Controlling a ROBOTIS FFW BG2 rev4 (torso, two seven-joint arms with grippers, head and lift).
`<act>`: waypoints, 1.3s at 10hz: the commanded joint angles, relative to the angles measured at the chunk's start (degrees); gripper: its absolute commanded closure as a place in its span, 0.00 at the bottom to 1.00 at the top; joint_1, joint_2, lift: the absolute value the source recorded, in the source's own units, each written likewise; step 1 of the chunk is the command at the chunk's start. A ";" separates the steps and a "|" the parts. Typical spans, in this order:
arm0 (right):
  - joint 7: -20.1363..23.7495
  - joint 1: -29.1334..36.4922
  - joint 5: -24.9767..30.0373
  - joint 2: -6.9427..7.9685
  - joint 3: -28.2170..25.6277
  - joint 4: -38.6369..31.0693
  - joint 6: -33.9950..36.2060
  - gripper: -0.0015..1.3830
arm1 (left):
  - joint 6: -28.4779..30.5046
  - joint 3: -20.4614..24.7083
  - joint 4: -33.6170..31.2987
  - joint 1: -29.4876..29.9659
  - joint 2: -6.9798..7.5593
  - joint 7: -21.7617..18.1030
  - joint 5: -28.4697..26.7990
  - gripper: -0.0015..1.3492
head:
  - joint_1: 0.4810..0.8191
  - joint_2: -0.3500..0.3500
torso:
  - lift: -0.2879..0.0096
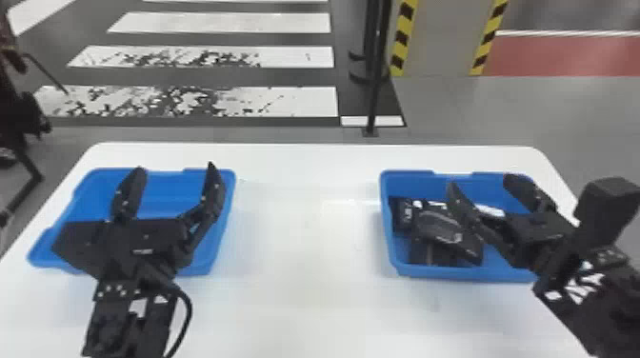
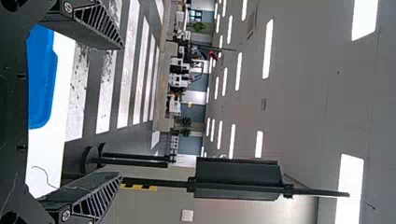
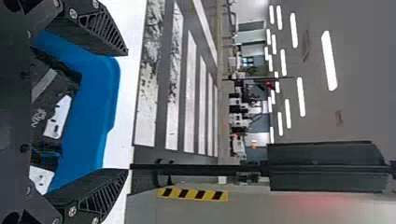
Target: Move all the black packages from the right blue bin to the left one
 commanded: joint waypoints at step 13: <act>6.66 -9.41 2.11 -1.16 1.41 13.30 17.43 0.42 | 0.27 -0.57 1.03 -0.43 0.22 0.00 -0.11 0.08 | 0.63 0.48 | 0.38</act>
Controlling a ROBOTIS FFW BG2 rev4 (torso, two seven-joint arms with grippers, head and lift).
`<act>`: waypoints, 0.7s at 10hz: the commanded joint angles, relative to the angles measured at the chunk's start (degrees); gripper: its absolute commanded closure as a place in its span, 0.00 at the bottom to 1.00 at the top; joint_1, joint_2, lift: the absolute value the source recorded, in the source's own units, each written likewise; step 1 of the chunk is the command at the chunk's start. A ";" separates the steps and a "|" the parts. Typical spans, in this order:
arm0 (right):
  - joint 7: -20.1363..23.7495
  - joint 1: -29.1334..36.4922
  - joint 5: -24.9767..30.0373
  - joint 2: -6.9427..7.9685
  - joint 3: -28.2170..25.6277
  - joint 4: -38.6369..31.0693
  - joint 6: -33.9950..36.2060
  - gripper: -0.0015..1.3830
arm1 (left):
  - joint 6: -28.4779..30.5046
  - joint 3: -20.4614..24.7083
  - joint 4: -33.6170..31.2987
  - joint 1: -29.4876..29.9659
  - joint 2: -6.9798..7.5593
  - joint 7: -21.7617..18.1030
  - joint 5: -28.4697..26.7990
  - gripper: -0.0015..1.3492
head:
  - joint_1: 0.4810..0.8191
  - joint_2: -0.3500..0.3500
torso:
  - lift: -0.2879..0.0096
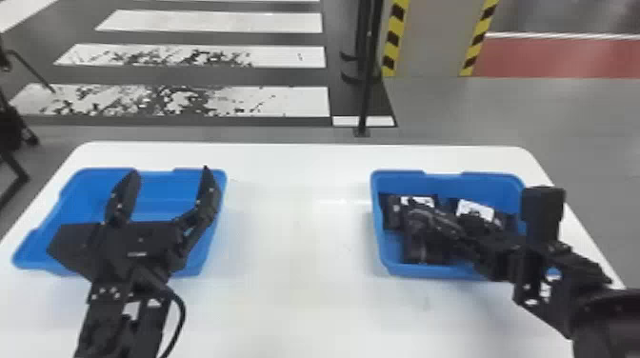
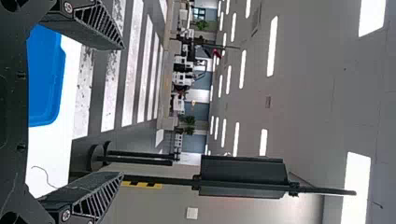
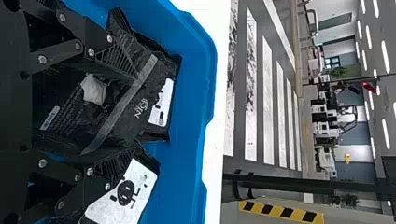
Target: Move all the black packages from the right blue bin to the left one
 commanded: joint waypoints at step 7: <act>0.14 -0.23 -12.44 -0.55 1.93 3.89 -3.13 0.83 | -3.59 -0.15 0.26 0.05 -0.09 0.09 -0.91 0.08 | 0.63 0.54 | 0.38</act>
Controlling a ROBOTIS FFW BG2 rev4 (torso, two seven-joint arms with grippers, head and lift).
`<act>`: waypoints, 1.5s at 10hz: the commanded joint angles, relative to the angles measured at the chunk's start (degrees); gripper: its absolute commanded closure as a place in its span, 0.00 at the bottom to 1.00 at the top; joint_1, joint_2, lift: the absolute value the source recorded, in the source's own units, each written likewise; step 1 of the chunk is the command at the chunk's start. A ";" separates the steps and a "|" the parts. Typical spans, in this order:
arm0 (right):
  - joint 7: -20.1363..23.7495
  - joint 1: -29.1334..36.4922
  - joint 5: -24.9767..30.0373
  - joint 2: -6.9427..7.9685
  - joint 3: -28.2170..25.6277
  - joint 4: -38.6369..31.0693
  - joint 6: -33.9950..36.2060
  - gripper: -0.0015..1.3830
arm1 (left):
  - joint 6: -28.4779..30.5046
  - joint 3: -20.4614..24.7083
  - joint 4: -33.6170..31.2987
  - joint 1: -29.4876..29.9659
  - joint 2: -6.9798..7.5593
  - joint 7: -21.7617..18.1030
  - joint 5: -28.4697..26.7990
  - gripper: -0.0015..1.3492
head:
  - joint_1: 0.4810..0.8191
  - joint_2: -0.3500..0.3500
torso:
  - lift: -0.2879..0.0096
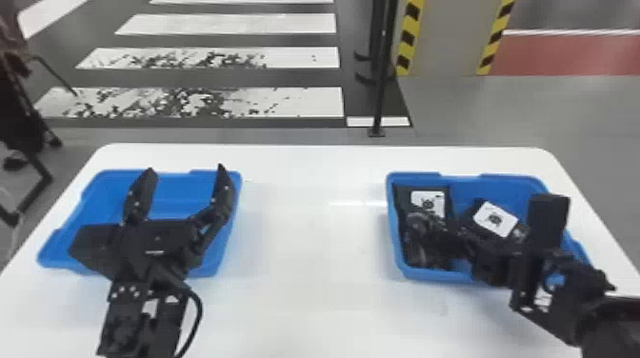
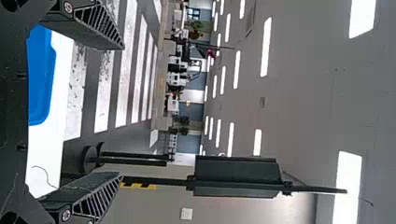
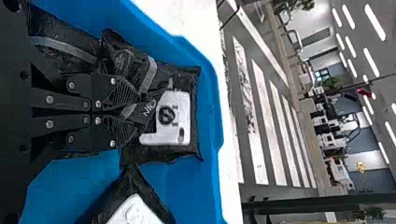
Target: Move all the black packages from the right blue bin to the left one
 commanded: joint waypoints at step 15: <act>1.08 -2.70 -21.53 -2.21 15.19 -12.38 -10.73 0.83 | -5.58 -18.85 -3.15 -2.52 5.01 -0.89 23.14 0.08 | 0.62 0.63 | 0.38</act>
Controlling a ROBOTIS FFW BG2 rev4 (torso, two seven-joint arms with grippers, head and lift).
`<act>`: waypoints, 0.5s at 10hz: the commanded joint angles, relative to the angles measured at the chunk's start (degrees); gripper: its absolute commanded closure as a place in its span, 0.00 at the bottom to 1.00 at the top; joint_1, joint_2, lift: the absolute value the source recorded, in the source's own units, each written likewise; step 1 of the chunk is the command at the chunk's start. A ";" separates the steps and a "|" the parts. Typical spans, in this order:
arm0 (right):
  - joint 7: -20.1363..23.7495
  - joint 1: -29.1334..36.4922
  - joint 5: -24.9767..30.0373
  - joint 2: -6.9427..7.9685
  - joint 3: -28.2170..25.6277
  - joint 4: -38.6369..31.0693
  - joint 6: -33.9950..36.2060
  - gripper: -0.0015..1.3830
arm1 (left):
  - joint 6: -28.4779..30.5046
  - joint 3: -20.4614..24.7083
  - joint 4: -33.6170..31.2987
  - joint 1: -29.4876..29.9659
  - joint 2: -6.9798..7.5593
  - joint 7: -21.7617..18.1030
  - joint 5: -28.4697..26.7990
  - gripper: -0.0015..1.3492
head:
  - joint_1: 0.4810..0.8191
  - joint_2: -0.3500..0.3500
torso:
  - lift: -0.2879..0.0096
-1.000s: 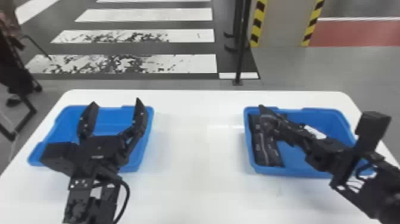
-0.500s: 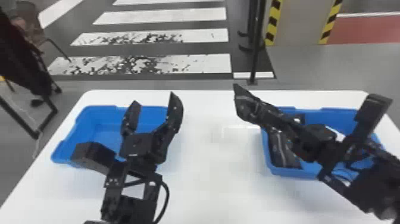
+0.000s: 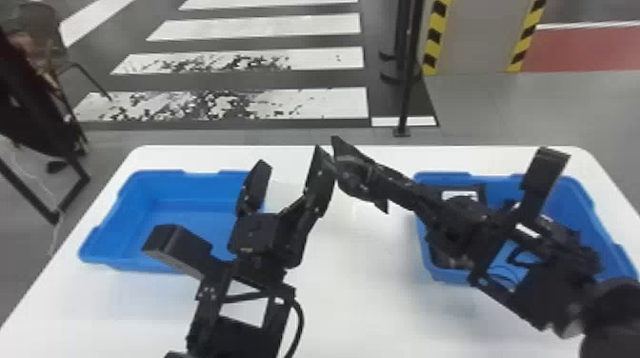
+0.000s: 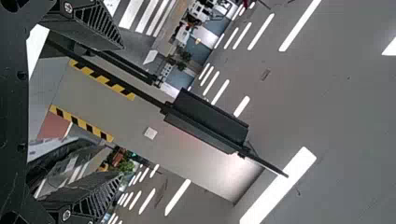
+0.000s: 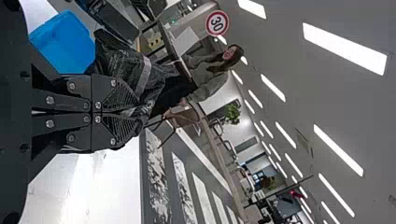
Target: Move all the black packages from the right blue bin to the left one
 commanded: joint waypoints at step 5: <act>0.18 -2.18 -1.06 -0.35 3.59 1.77 -0.73 0.83 | 3.12 -3.37 0.00 -0.97 1.24 -0.70 0.66 0.10 | 0.63 0.64 | 0.38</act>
